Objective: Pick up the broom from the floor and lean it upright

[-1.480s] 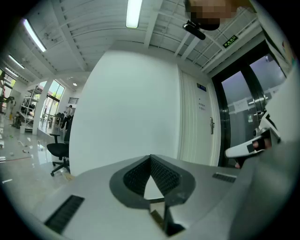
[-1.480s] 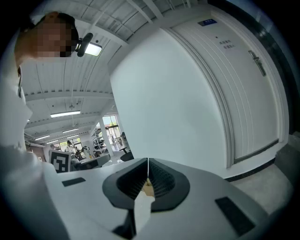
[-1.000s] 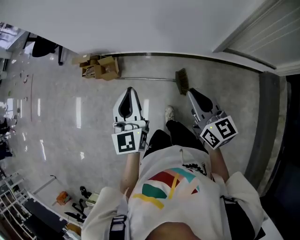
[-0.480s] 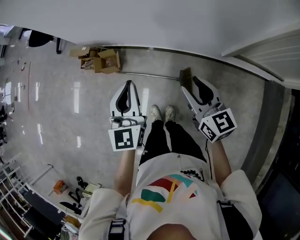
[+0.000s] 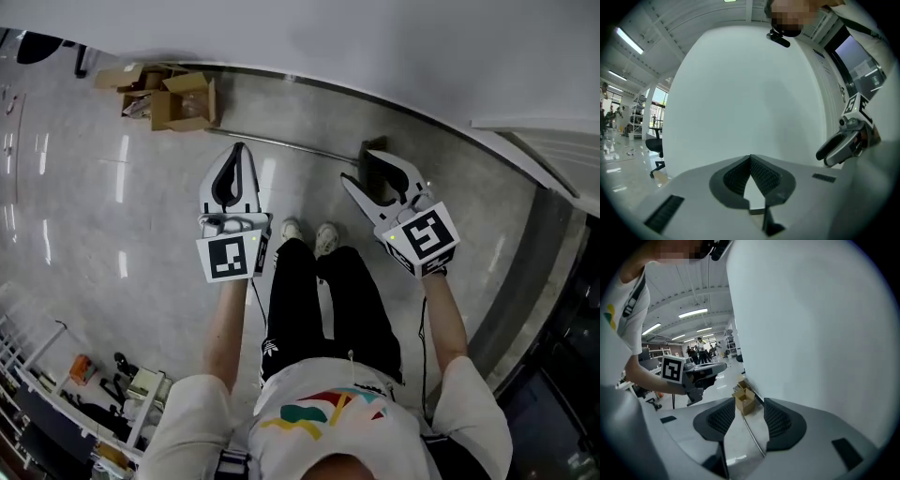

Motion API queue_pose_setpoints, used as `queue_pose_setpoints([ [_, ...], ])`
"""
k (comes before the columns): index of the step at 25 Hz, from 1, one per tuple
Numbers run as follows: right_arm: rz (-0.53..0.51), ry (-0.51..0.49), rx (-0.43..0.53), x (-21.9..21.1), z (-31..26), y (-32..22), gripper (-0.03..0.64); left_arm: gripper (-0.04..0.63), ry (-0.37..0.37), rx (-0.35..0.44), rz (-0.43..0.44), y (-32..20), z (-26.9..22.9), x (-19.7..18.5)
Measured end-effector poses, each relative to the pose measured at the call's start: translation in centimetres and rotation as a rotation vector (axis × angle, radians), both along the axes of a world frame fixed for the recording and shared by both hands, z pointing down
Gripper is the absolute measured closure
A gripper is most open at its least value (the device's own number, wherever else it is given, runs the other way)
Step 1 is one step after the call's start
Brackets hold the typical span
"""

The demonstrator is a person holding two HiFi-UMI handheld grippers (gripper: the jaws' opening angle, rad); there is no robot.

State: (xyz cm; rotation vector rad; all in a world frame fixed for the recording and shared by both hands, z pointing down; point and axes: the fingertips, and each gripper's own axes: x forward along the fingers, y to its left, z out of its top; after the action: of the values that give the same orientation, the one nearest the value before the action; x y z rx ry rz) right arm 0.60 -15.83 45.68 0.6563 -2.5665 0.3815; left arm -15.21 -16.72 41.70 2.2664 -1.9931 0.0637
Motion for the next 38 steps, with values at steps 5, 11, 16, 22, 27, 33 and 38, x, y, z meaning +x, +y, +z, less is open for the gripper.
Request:
queue_pose_setpoints([
  [5,-0.090,0.094,-0.054,-3.0,19.9,-3.3,0.439,0.542,0.048,0.035,-0.026,-3.7,16.2,-3.1],
  [11,-0.224,0.197,-0.128,-9.6,42.0,-6.4,0.426,0.469,0.033,0.044,-0.062,-5.7,34.0,-7.7],
  [16,-0.377,0.261,-0.169,-14.8,54.5,-6.7,0.426,0.470,0.011,-0.030,-0.134,-3.9,46.1,-11.5],
  [22,-0.521,0.431,-0.213,-18.2,64.5,-4.6,0.426,0.469,0.056,-0.100,-0.241,-0.4,53.3,-14.9],
  [27,-0.559,0.546,-0.252,-19.5,69.0,-3.6,0.426,0.469,0.053,-0.137,-0.262,0.8,55.2,-15.8],
  [33,-0.595,0.627,-0.195,-20.1,71.4,-2.9,0.427,0.469,0.054,-0.139,-0.260,1.2,55.3,-15.7],
  [38,-0.584,0.639,-0.117,-20.6,71.9,-3.0,0.501,0.471,0.054,-0.123,-0.283,1.5,55.1,-16.6],
])
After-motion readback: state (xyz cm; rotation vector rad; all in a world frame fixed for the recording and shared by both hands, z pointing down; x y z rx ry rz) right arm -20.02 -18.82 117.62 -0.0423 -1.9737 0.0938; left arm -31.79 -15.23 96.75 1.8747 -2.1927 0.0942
